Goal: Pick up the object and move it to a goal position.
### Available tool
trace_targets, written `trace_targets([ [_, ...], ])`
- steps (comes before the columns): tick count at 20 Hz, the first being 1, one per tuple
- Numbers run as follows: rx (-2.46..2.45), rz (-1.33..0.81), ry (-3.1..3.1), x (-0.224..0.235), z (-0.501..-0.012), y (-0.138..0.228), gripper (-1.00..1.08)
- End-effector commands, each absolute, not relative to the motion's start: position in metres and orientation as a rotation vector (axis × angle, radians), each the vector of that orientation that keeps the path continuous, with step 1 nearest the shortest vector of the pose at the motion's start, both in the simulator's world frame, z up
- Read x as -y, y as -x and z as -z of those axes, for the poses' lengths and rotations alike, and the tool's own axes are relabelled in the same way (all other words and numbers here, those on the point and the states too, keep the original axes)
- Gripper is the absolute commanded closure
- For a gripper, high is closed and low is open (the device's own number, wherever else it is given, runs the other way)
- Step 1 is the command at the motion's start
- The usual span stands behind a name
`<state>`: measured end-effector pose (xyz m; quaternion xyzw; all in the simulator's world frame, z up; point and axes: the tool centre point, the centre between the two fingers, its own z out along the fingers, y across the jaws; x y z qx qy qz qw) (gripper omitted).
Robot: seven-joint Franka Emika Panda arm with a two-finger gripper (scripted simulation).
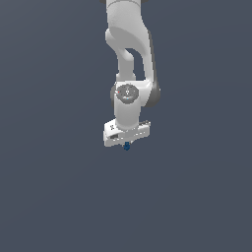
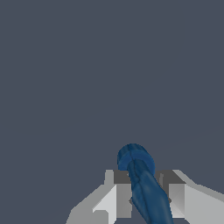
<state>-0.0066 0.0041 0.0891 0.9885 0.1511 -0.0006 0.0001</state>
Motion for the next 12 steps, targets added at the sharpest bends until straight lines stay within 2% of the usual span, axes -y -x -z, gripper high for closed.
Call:
trace_targets([
  [1, -0.475, 0.0, -3.105, -0.011, -0.11, 0.006, 1.08],
  [12, -0.476, 0.0, -3.105, -0.05, -0.231, 0.006, 1.08],
])
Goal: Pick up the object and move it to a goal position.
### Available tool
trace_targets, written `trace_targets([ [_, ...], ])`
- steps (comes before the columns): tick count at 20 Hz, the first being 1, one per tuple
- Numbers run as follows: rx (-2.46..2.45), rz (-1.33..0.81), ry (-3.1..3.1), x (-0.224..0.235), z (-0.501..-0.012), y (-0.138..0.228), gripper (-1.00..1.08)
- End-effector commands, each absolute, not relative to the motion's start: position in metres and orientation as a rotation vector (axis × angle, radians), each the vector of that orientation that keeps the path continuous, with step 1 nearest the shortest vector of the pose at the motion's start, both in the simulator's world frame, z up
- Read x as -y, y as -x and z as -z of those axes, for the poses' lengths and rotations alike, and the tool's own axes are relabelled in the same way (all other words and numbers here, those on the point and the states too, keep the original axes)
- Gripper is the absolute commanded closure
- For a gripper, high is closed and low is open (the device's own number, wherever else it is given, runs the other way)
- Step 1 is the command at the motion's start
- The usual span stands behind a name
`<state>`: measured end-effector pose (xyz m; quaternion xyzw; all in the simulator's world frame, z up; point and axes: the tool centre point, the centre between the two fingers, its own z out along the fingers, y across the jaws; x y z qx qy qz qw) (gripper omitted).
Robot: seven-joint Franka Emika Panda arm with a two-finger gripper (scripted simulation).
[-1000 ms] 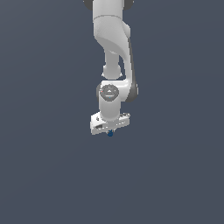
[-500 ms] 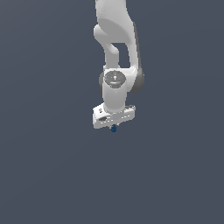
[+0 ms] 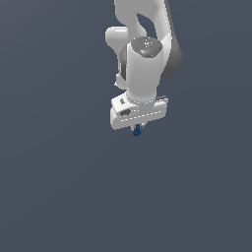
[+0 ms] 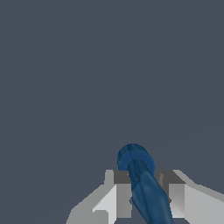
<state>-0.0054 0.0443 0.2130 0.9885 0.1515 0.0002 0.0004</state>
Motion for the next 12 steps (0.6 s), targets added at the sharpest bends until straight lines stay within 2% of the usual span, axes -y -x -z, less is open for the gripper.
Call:
trace_targets([
  [1, -0.476, 0.0, -3.104, -0.054, -0.242, 0.006, 1.08],
  [12, -0.476, 0.0, -3.105, -0.092, -0.361, 0.003, 1.08],
])
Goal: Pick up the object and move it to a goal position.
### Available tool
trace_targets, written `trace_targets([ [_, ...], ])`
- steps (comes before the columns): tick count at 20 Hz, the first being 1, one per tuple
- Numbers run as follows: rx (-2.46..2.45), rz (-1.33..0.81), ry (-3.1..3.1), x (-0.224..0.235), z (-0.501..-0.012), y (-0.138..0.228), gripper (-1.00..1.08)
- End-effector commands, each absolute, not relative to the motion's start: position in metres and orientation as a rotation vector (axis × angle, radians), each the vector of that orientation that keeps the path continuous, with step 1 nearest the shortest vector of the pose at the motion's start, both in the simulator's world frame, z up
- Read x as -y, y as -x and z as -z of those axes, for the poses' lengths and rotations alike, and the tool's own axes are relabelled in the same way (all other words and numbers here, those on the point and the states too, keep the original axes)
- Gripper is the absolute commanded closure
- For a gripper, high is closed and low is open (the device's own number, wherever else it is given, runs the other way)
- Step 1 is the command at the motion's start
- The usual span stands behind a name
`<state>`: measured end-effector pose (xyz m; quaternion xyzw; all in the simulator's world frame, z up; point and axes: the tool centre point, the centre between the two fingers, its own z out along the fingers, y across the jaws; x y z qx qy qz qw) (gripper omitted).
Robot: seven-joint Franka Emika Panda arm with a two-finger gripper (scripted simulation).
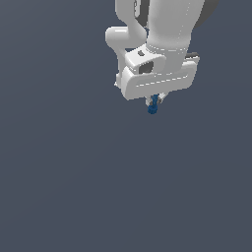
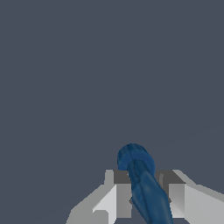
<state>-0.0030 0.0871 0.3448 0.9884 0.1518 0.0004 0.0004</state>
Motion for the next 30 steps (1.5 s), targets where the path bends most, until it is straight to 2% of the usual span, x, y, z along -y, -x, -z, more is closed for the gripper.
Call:
trace_targets([
  [1, -0.476, 0.0, -3.105, -0.095, -0.371, 0.003, 1.08],
  [15, -0.474, 0.0, -3.106, -0.13, -0.479, -0.004, 1.08],
  [30, -0.474, 0.0, -3.106, -0.142, -0.516, -0.009, 1.08],
])
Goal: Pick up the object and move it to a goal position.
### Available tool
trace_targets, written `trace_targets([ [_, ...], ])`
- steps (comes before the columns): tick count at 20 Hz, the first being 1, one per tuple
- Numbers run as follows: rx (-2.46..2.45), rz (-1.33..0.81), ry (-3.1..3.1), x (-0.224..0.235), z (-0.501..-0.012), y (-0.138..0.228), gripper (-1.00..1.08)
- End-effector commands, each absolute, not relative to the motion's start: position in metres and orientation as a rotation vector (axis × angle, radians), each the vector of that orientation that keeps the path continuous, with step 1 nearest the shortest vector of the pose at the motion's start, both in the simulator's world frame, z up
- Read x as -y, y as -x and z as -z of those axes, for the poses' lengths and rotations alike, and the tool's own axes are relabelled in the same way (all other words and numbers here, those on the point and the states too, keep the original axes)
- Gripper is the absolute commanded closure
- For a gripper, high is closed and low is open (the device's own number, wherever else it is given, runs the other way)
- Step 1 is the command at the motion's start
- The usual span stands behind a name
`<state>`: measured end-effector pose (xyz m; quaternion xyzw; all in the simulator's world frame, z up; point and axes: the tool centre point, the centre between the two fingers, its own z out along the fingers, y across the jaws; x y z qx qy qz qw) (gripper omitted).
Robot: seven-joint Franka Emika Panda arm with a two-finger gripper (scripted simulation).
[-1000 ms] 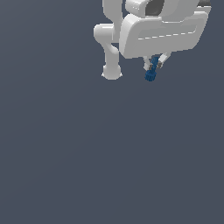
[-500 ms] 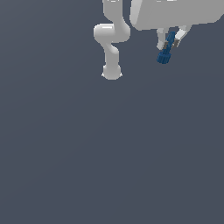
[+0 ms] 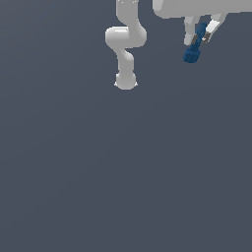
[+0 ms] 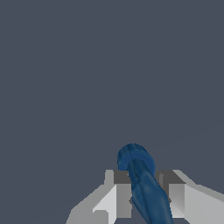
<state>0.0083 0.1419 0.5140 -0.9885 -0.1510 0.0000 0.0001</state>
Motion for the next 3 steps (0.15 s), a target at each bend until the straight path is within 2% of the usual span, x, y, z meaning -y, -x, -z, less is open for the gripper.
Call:
trace_targets([
  [1, 0.474, 0.0, 3.105, -0.1425, -0.516, -0.0087, 1.08],
  [3, 0.474, 0.0, 3.105, -0.1426, -0.5163, -0.0088, 1.08],
])
